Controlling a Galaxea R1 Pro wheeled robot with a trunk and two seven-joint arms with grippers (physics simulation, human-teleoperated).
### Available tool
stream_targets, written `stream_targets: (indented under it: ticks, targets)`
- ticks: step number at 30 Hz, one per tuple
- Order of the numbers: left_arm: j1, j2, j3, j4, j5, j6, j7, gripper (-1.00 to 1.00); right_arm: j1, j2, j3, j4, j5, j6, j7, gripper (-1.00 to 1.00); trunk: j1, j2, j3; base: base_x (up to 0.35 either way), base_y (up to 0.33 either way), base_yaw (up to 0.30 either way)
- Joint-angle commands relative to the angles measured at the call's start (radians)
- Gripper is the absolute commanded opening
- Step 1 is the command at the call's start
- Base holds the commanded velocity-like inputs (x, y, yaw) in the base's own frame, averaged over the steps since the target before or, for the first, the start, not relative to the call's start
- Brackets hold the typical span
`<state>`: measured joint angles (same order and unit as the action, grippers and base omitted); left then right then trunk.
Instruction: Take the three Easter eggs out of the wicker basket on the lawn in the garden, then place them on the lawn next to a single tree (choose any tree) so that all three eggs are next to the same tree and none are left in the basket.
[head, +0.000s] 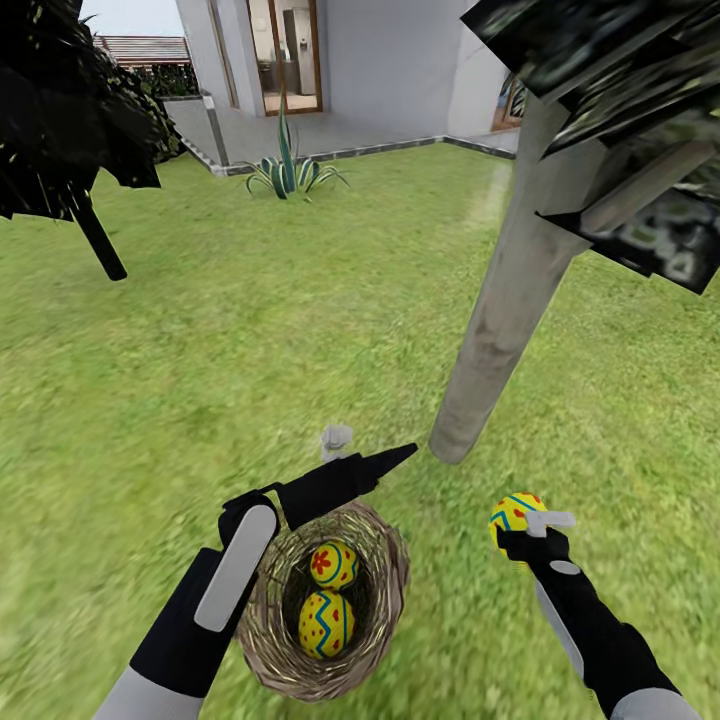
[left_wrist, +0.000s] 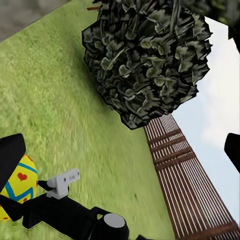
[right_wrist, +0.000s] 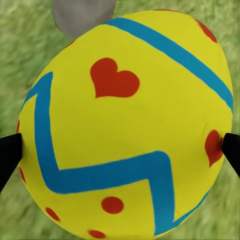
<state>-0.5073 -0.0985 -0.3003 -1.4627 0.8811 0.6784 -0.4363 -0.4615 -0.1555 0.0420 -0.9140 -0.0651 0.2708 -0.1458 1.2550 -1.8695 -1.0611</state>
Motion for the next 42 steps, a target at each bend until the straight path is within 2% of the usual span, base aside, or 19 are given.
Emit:
stream_targets:
  ticks: [1,9,15,18,20,22,27,30,37,42]
  targets:
    - [0.000,0.000,0.003,-0.001,0.011,0.007,-0.005,1.00,-0.004,-0.002,0.004,-0.002,-0.007,0.005,-0.009,-1.00,0.000,0.000,-0.001,-0.061,0.000,0.000]
    - [0.000,0.008,0.004,-0.002,0.057,0.006,-0.015,1.00,-0.006,-0.005,0.004,0.010,-0.008,0.007,-0.009,-1.00,0.000,0.000,-0.001,-0.279,-0.065,0.000]
    - [0.000,0.010,0.004,-0.002,0.081,0.006,-0.030,1.00,-0.015,-0.007,0.004,0.022,-0.016,0.008,-0.009,-1.00,0.000,0.000,-0.001,-0.051,-0.014,0.000]
    - [0.000,0.010,0.004,-0.002,0.081,0.005,-0.034,1.00,-0.092,-0.007,0.003,0.151,-0.012,0.004,-0.009,-1.00,0.000,0.000,-0.001,-0.001,0.000,0.000]
    - [0.000,0.010,0.004,-0.002,0.081,0.005,-0.035,1.00,-0.133,-0.007,0.004,0.238,-0.007,-0.025,-0.009,-1.00,0.000,0.000,-0.001,0.000,0.000,0.000]
    - [0.000,0.010,0.003,-0.002,0.081,0.005,-0.035,1.00,-0.152,-0.005,0.004,0.281,-0.004,-0.082,-0.010,-1.00,0.000,0.000,-0.001,0.000,0.000,0.000]
    - [0.000,0.008,0.002,-0.002,0.081,0.004,-0.035,1.00,-0.226,-0.004,0.005,0.396,-0.001,-0.108,-0.012,-1.00,0.000,0.000,-0.001,0.000,0.000,0.000]
    - [0.000,0.007,0.001,-0.002,0.081,0.004,-0.035,1.00,-0.254,-0.003,0.007,0.468,-0.001,-0.167,-0.011,-1.00,0.000,0.000,-0.001,0.000,0.000,0.000]
    - [0.000,0.006,-0.002,-0.002,0.081,0.004,-0.035,1.00,-0.367,0.001,0.007,0.680,-0.003,-0.180,-0.011,-1.00,0.000,0.000,-0.001,0.000,0.000,0.000]
    - [0.000,0.006,-0.002,-0.002,0.081,0.004,-0.035,1.00,-0.379,0.002,0.007,0.703,-0.007,-0.175,-0.011,-1.00,0.000,0.000,-0.001,0.000,0.000,0.000]
